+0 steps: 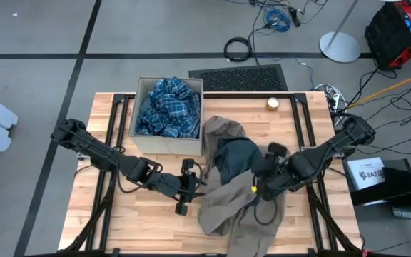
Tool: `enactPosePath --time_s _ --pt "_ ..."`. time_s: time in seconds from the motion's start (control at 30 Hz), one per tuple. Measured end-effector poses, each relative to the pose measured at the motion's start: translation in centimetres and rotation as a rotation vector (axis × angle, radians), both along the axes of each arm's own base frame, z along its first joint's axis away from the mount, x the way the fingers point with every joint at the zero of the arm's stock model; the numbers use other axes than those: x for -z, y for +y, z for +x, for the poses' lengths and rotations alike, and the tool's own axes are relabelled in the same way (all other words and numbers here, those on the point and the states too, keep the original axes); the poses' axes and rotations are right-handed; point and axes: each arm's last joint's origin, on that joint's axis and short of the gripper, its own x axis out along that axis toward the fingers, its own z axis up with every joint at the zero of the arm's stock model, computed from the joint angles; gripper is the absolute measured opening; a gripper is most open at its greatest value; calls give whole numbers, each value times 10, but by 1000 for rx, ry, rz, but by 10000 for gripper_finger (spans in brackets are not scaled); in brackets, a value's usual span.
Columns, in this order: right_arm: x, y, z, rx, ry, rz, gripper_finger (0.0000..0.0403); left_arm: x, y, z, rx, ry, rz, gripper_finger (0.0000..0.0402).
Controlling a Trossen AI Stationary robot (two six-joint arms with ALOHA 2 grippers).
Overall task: Sort clothes
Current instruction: Put the brown jacket into the laundry organizer
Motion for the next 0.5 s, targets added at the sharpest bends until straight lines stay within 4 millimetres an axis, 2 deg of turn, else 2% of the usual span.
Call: enactPosePath --time_s 0.1,0.3,0.4,0.5 --pt "-2 -17 15 45 -79 -55 185 0 6 2 -44 2 -40 151" --pt "2 -60 53 -1 -177 101 188 0 10 4 -72 3 -64 151" --pt "12 -79 62 -15 -183 159 189 0 10 4 -70 8 -62 151" --pt "30 -103 62 63 -146 186 189 1 8 3 -66 16 -58 151"
